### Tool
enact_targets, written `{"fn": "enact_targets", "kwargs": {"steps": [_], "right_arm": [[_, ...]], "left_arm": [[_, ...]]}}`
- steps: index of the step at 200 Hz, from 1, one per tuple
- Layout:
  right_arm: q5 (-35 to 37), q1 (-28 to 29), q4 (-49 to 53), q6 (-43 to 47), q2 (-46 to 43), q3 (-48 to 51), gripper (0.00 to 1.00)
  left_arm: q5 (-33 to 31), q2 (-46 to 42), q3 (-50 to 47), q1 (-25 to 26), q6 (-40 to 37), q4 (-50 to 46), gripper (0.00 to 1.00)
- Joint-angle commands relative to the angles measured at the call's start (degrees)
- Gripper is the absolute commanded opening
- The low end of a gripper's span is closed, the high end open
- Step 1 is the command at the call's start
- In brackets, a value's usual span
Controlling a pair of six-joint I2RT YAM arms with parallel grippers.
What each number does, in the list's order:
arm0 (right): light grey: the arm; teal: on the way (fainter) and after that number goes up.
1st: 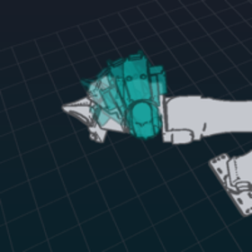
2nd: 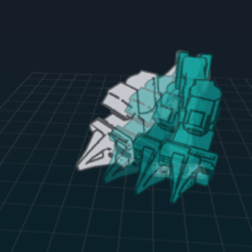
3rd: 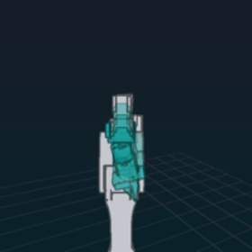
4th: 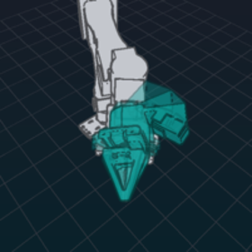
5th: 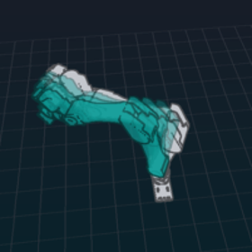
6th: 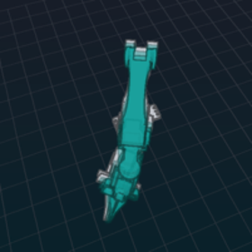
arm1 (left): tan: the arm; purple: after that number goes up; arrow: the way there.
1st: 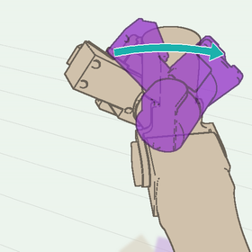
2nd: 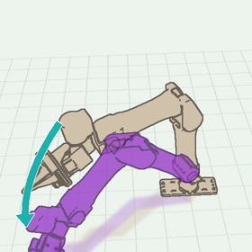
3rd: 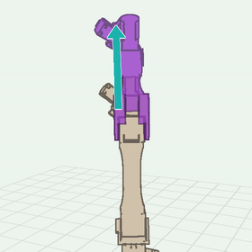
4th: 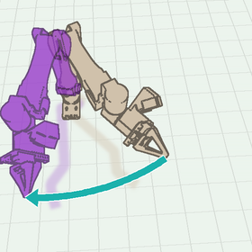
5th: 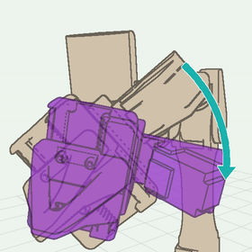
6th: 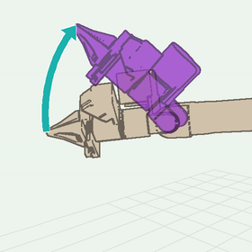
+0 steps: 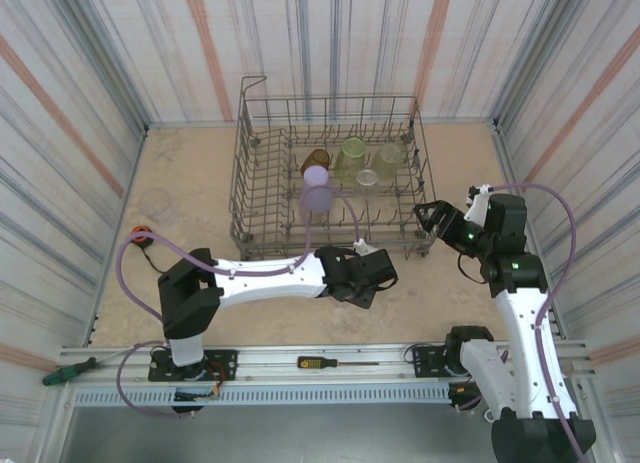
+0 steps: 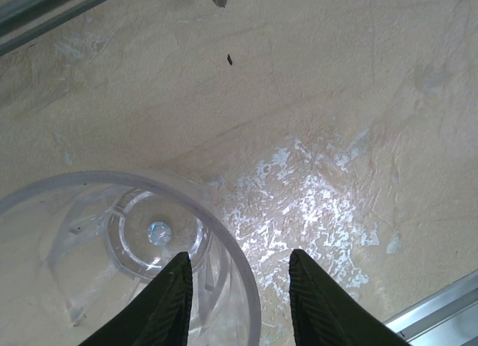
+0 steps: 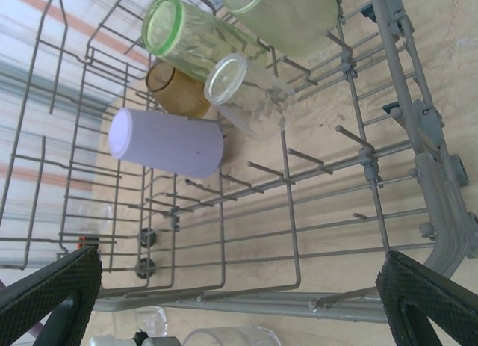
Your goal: Load the cups into the dish rack
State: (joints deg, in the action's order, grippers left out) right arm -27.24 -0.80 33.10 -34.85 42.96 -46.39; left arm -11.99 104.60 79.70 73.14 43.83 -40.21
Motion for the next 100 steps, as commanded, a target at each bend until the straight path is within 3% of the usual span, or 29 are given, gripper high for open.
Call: {"fn": "enact_targets", "kwargs": {"steps": [1,41,100], "right_arm": [[-0.91,-0.46,1.0,1.38,-0.99,-0.54,0.99],[-1.35,-0.46,0.65,1.28,-0.47,-0.93,0.99],[-1.25,-0.45,0.83,0.44,-1.13,-1.4,0.99]], "left_arm": [[-0.87,1.89,0.85,0.51,0.39,-1.72,0.36],[-2.16,2.94,0.77,0.5,-0.49,-1.67,0.29],[-2.29,0.43,-0.35,0.47,0.37,-2.49,0.0]]}}
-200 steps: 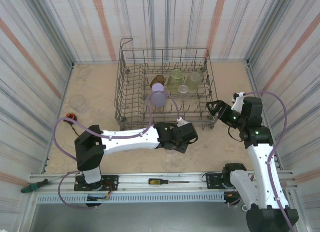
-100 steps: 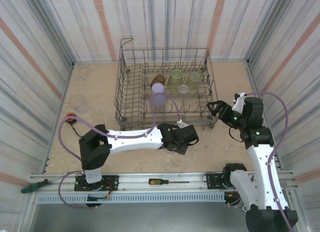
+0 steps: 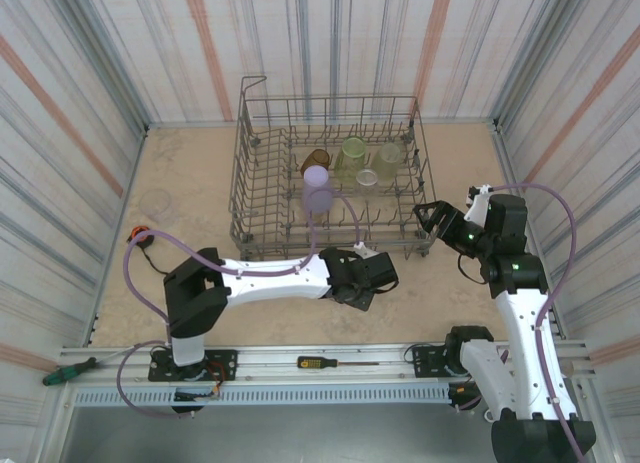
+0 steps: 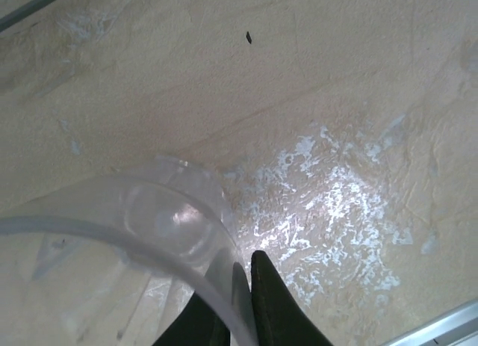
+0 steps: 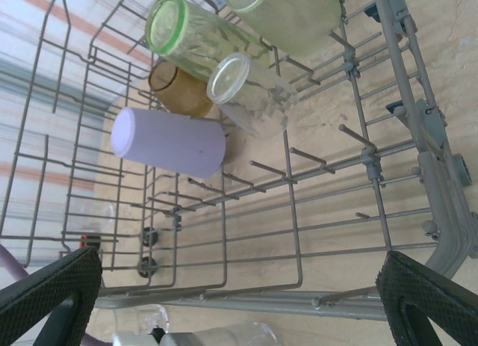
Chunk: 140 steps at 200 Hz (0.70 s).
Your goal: Load the cups into the dish rack
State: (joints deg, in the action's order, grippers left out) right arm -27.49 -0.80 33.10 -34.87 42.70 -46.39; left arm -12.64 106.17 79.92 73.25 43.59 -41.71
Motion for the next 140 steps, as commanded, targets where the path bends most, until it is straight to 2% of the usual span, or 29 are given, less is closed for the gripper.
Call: {"fn": "enact_targets", "kwargs": {"steps": [1,67,140], "right_arm": [[-1.05,-0.44,0.78,0.44,-0.86,-1.37,0.99],[-0.99,-0.47,1.22,-0.55,-1.63,-1.86,0.99],[-0.5,-0.39,1.79,-1.07,-2.18,-1.95,0.99]], "left_arm": [[-1.66,-1.23,-0.61,0.38,0.61,-1.04,0.0],[-1.88,-4.87,-1.44,0.84,-0.2,-1.61,0.0],[2.42,-6.57,3.41,1.94,-3.68,-1.79,0.0]]}}
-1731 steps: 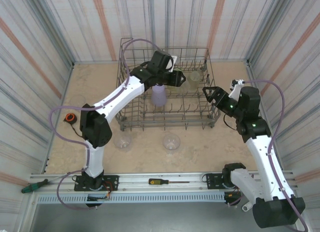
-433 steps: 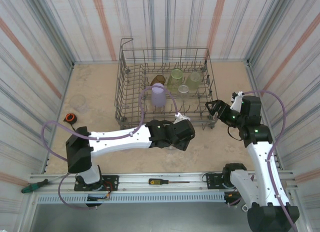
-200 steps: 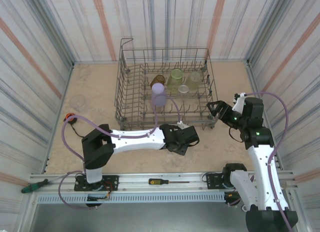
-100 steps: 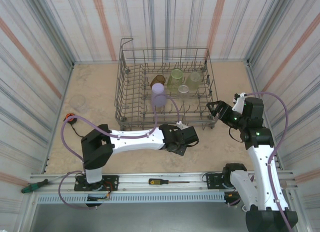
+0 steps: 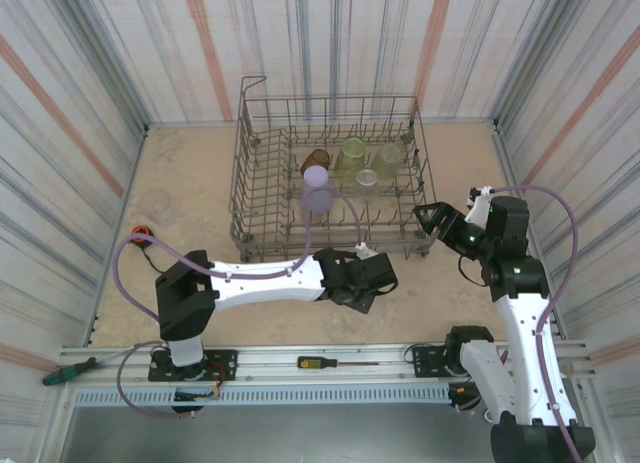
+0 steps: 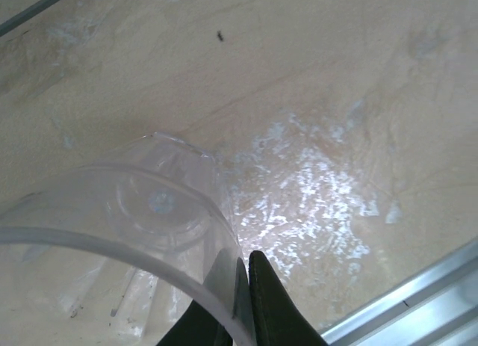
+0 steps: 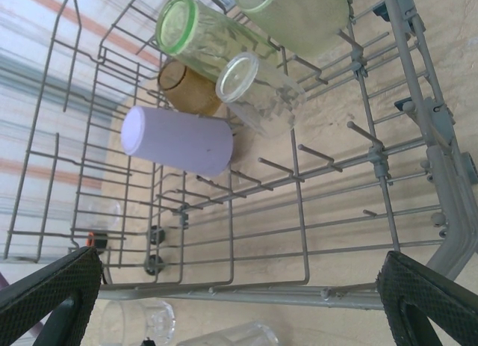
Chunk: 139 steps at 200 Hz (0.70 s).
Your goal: Load the cups into the dish rack
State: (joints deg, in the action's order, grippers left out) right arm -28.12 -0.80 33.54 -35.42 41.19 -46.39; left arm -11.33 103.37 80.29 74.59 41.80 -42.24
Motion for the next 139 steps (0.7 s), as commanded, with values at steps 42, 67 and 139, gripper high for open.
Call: {"fn": "enact_targets", "kwargs": {"steps": [42,67,139], "right_arm": [[0.24,-0.37,1.22,-0.62,-0.43,-2.03,0.99],[0.12,-0.36,0.92,-0.7,0.01,-2.11,0.99],[-0.54,-0.39,0.3,-0.5,1.35,-2.94,0.99]], "left_arm": [[3.42,-4.56,7.62,0.78,-3.65,-2.77,0.0],[3.5,-4.62,11.04,0.71,-4.7,-4.38,0.0],[1.32,-3.75,18.91,0.63,-7.47,-8.12,0.0]]}}
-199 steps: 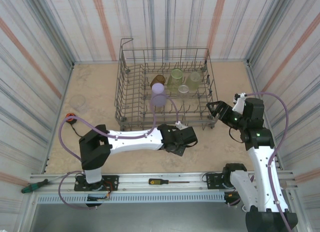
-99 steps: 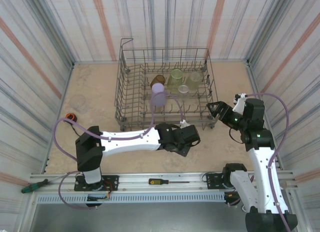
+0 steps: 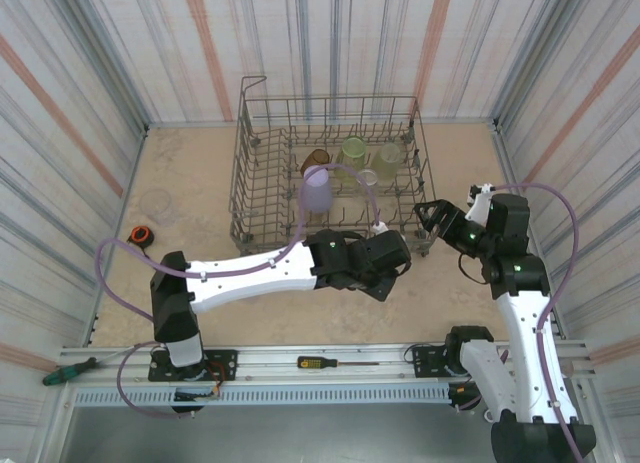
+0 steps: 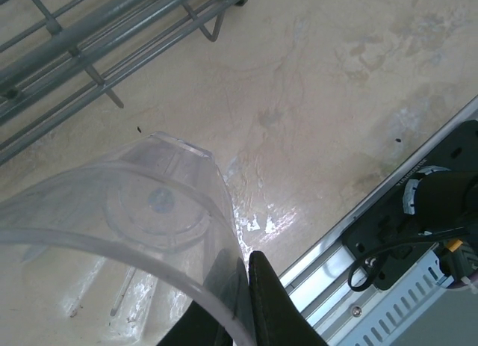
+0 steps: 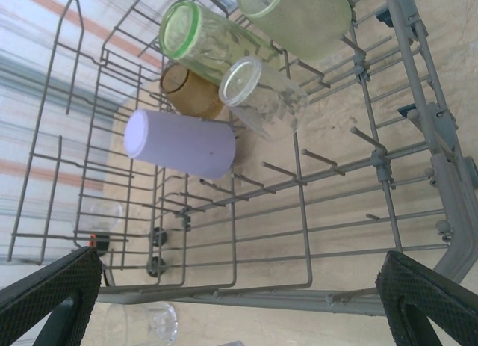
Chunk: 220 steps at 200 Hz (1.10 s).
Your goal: Load the cups into the dish rack
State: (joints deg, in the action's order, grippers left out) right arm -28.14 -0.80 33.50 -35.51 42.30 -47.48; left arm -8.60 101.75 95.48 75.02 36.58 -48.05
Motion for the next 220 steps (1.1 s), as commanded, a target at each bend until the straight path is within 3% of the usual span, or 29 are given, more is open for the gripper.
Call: {"fn": "enact_targets", "kwargs": {"steps": [1,122,188,220], "right_arm": [[-0.51,-0.41,0.34,-0.42,0.28,-1.88,0.99],[-1.58,-0.42,-0.17,0.57,3.67,-5.17,0.99],[-5.52,-0.53,-1.74,0.37,9.05,-8.14,0.99],[-7.63,-0.74,-4.24,-0.97,11.34,-8.93,0.99]], "left_arm": [[-1.41,-2.11,3.86,0.2,-2.28,-2.31,0.0],[-2.05,1.17,19.94,-3.04,-10.67,-2.95,0.0],[-2.04,-0.55,19.77,-7.36,-14.48,1.07,0.0],[1.09,-1.79,17.37,-10.22,-16.22,5.67,0.0]]}}
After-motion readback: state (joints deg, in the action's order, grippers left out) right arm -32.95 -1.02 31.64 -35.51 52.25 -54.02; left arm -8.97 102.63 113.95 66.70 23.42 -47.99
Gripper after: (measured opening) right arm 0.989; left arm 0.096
